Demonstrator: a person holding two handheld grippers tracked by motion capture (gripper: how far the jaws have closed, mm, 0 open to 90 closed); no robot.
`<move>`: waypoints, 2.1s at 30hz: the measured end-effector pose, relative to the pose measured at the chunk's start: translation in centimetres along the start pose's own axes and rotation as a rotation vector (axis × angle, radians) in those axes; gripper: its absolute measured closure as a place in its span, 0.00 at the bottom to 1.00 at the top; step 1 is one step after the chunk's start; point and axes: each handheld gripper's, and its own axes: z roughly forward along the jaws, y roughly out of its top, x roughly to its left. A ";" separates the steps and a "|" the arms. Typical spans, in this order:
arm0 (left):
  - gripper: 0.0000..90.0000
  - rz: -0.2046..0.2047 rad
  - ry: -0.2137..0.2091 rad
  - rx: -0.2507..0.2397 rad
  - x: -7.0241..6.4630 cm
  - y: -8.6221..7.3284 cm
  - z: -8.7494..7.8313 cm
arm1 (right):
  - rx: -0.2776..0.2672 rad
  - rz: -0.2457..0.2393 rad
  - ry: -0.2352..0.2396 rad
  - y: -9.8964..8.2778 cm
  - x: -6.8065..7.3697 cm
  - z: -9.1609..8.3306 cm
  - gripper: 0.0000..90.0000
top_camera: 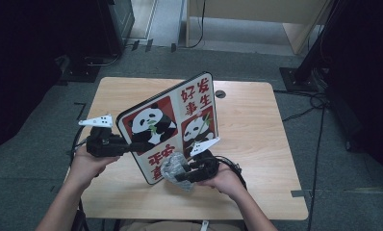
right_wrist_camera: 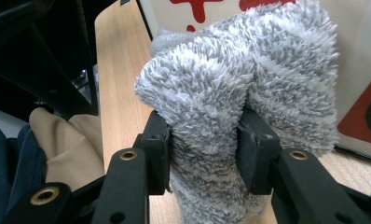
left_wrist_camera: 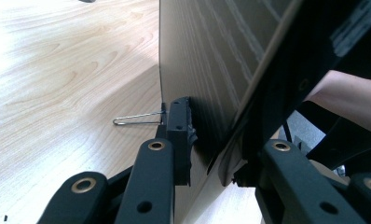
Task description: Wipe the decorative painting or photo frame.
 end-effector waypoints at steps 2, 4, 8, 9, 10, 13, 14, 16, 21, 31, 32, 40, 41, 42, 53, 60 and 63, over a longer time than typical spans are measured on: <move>0.82 -0.002 0.000 -0.001 0.0 0.0 0.0 | -0.002 -0.001 0.001 0.0 0.0 -0.1 0.68; 0.82 -0.002 0.003 -0.001 0.0 0.0 0.0 | -0.005 -0.005 0.007 0.1 0.0 -0.3 0.68; 0.81 -0.005 0.006 0.000 0.0 0.0 0.0 | -0.014 -0.004 0.008 0.2 0.0 -0.7 0.68; 0.80 -0.004 0.007 0.001 0.0 0.0 0.0 | -0.016 -0.003 0.007 0.2 0.1 -0.9 0.68; 0.80 -0.002 0.007 0.002 0.0 0.0 0.0 | -0.017 -0.004 0.006 0.2 0.2 -1.0 0.68; 0.76 0.006 0.010 0.005 -0.1 0.1 0.1 | -0.022 0.000 0.005 0.3 0.3 -1.3 0.68; 0.74 0.008 0.016 0.009 -0.1 0.1 0.1 | -0.019 0.002 0.004 0.3 0.3 -1.3 0.68; 0.70 0.002 0.021 0.013 0.0 0.1 0.1 | -0.019 0.001 0.004 0.3 0.3 -1.3 0.68; 0.64 0.019 0.017 0.013 0.0 0.0 0.1 | -0.021 -0.002 0.005 0.4 0.3 -1.3 0.68; 0.55 0.026 -0.008 0.000 0.2 -0.2 0.3 | -0.052 -0.016 0.009 0.9 0.7 -1.9 0.68; 0.54 0.029 -0.014 -0.001 0.2 -0.3 0.3 | -0.055 -0.017 0.012 1.0 0.8 -2.0 0.68; 0.50 0.013 -0.050 -0.040 0.4 -0.4 -0.4 | -0.093 -0.033 0.015 1.7 1.3 -2.4 0.68; 0.52 0.018 -0.050 -0.032 0.5 -0.5 -0.5 | -0.096 -0.033 0.016 1.9 1.4 -2.5 0.68; 0.54 0.018 -0.048 -0.031 0.5 -0.5 -0.6 | -0.098 -0.037 0.016 2.0 1.6 -2.6 0.68; 0.69 0.006 -0.037 -0.032 0.5 -0.7 -1.6 | -0.160 -0.071 0.001 5.3 3.4 -5.2 0.68; 0.76 0.010 -0.031 -0.038 0.4 -0.8 -2.1 | -0.193 -0.096 -0.013 8.4 4.8 -7.0 0.68; 0.78 0.015 -0.022 -0.040 0.4 -0.8 -2.3 | -0.210 -0.110 -0.016 9.9 5.3 -7.5 0.68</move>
